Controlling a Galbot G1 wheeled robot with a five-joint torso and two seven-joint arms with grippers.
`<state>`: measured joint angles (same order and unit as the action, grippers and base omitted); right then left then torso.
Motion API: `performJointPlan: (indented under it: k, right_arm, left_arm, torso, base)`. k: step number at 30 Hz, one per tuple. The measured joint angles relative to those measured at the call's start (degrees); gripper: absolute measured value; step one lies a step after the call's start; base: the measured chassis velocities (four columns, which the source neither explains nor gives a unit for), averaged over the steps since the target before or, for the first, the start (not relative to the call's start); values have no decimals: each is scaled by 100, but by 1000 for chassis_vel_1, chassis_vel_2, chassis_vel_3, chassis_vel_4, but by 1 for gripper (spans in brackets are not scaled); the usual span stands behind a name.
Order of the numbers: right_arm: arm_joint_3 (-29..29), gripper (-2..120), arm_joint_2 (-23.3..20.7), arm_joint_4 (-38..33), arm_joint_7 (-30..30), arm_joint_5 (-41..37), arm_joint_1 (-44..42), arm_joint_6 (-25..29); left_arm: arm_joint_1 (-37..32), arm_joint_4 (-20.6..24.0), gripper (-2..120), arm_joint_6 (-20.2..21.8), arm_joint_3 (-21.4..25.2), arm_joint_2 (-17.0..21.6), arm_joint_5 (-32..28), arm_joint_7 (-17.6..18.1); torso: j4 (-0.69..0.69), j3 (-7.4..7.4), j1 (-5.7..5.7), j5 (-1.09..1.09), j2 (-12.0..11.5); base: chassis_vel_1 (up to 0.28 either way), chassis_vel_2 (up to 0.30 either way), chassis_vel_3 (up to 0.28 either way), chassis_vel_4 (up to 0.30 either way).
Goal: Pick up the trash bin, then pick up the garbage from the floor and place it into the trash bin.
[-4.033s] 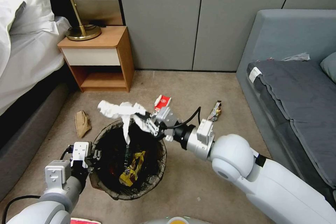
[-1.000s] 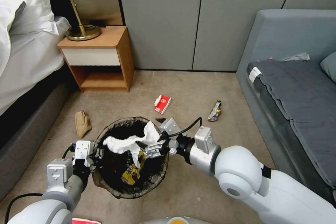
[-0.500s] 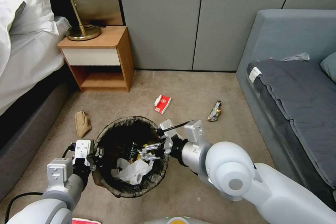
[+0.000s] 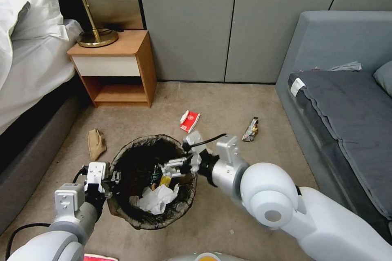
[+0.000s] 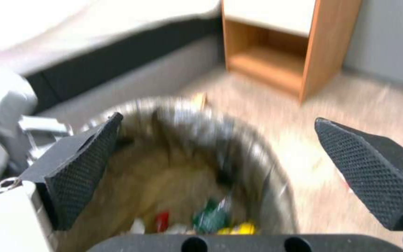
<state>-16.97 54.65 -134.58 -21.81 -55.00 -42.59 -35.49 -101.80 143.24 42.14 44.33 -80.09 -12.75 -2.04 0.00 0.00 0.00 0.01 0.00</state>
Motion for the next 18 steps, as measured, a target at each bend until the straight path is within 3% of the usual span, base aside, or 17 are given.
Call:
performJointPlan:
  k: [3, 7, 13, 18]
  right_arm:
    - [448, 100, -200, -300, 637, 343, -272, 360]
    - [724, 100, -397, -536, 860, 686, -556, 764]
    - [1039, 100, -559, -514, 957, 1385, -1020, 1285]
    - [1998, 100, -513, -361, 964, 2195, -1936, 1564]
  left_arm:
    - [5, 0, 1, 0, -2, -5, 2, 0]
    - [6, 0, 1, -5, -6, 1, 5, 0]
    - [1, 0, 1, -61, -6, 18, 7, 7]
    - [6, 0, 1, -75, -11, 15, 2, 14]
  torso:
    - [-1, 0, 0, 1, 0]
    - [-1, 0, 0, 0, 0]
    - [-1, 0, 0, 0, 0]
    - [-1, 0, 0, 2, 0]
  base:
    - [0, 0, 0, 0]
    - [0, 0, 0, 0]
    - [0, 0, 0, 0]
    - [0, 0, 0, 0]
